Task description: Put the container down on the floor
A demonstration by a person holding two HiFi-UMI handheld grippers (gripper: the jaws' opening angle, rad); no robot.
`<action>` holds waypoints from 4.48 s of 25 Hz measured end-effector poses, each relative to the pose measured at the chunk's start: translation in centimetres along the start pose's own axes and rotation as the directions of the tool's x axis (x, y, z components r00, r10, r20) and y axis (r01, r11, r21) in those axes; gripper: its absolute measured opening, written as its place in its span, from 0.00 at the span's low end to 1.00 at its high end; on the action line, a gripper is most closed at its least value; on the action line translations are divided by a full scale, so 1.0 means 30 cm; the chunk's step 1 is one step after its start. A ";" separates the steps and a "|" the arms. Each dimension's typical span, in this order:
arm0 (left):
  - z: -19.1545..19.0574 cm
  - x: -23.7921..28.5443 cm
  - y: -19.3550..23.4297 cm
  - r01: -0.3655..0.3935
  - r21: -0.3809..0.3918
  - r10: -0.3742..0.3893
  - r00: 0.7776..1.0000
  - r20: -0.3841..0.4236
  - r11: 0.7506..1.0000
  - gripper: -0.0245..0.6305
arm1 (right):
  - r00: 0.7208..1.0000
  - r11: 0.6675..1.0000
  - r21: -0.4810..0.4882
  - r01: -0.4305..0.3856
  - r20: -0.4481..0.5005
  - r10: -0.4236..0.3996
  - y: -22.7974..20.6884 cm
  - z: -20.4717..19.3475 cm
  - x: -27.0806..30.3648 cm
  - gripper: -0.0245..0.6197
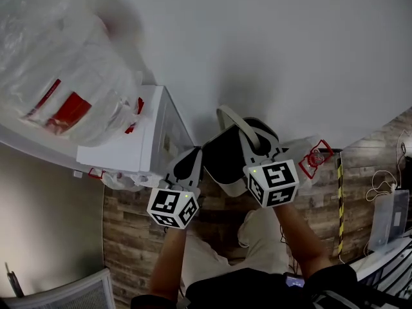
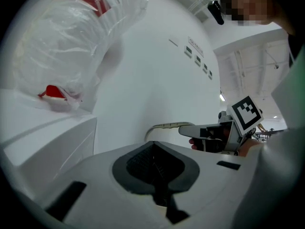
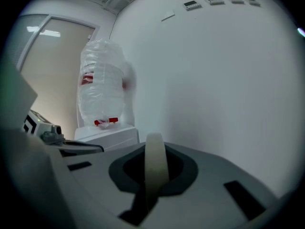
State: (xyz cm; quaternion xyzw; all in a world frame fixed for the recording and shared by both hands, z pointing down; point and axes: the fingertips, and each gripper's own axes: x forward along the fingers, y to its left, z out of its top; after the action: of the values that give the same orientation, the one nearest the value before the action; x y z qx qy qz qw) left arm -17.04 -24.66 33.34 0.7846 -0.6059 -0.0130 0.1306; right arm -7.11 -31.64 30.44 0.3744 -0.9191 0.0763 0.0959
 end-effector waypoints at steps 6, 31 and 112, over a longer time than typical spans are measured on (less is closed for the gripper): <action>-0.133 0.008 0.055 -0.015 -0.015 0.015 1.000 0.010 1.000 0.06 | 1.000 1.000 -0.015 -0.003 -0.001 0.003 0.006 -0.134 0.047 0.09; -0.656 0.091 0.232 0.017 0.100 -0.020 1.000 0.022 0.995 0.06 | 0.999 0.997 -0.075 0.035 0.028 -0.033 -0.014 -0.670 0.221 0.09; -1.347 0.305 0.286 0.006 -0.032 -0.013 0.971 -0.240 0.999 0.06 | 0.922 0.960 0.196 0.201 -0.368 -0.118 -0.222 -1.479 0.447 0.09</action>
State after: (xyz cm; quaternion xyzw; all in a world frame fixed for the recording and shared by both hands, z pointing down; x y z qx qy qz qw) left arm -15.52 -27.74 75.50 0.7812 -0.5816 0.0719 0.2153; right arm -6.54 -35.97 77.06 0.4374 -0.8380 0.2399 0.2212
